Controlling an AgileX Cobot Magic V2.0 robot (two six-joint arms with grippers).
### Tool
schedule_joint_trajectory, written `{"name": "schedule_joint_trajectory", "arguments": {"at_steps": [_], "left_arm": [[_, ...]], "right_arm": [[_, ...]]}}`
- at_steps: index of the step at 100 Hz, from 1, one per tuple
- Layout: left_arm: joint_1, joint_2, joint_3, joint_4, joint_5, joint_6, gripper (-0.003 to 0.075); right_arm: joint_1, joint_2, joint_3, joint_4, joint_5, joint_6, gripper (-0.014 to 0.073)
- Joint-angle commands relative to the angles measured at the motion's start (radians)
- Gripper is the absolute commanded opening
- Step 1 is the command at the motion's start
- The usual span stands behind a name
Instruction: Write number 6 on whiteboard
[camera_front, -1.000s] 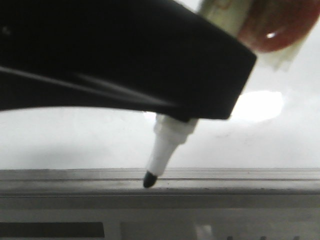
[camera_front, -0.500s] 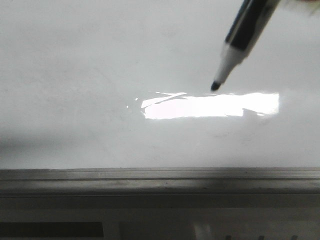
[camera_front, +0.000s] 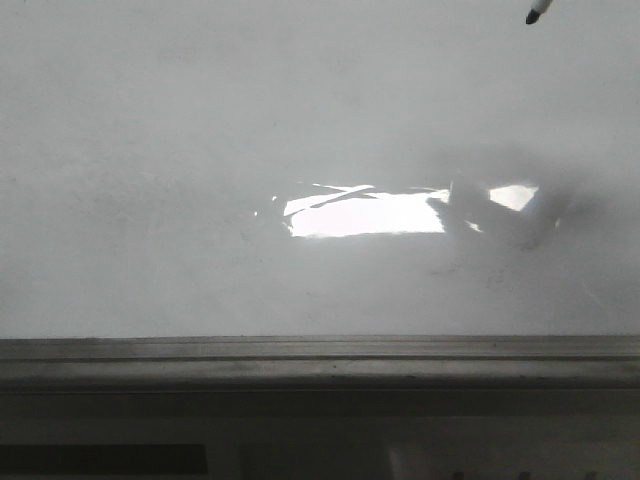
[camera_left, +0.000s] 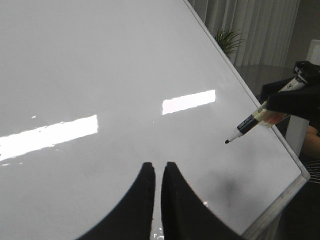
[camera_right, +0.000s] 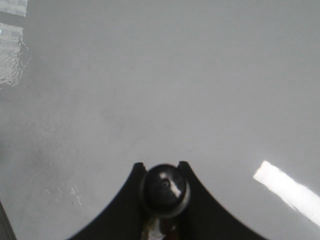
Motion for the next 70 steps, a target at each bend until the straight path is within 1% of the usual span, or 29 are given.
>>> {"name": "schedule_joint_trajectory", "arguments": {"at_steps": [1, 31, 46, 70], "left_arm": [[0.004, 0.004, -0.012, -0.012, 0.019, -0.01, -0.002], [0.004, 0.004, 0.03, -0.012, 0.019, -0.01, -0.002], [0.004, 0.004, 0.03, -0.012, 0.019, -0.01, -0.002], [0.004, 0.004, 0.03, -0.012, 0.019, -0.01, -0.002]], "right_arm": [[0.0, 0.006, -0.032, 0.031, 0.021, -0.011, -0.006], [0.0, 0.006, -0.032, 0.1, 0.114, -0.011, -0.0061], [0.0, 0.006, -0.032, 0.1, 0.127, -0.011, -0.0061], [0.0, 0.006, -0.032, 0.1, 0.2, -0.011, -0.0061]]}}
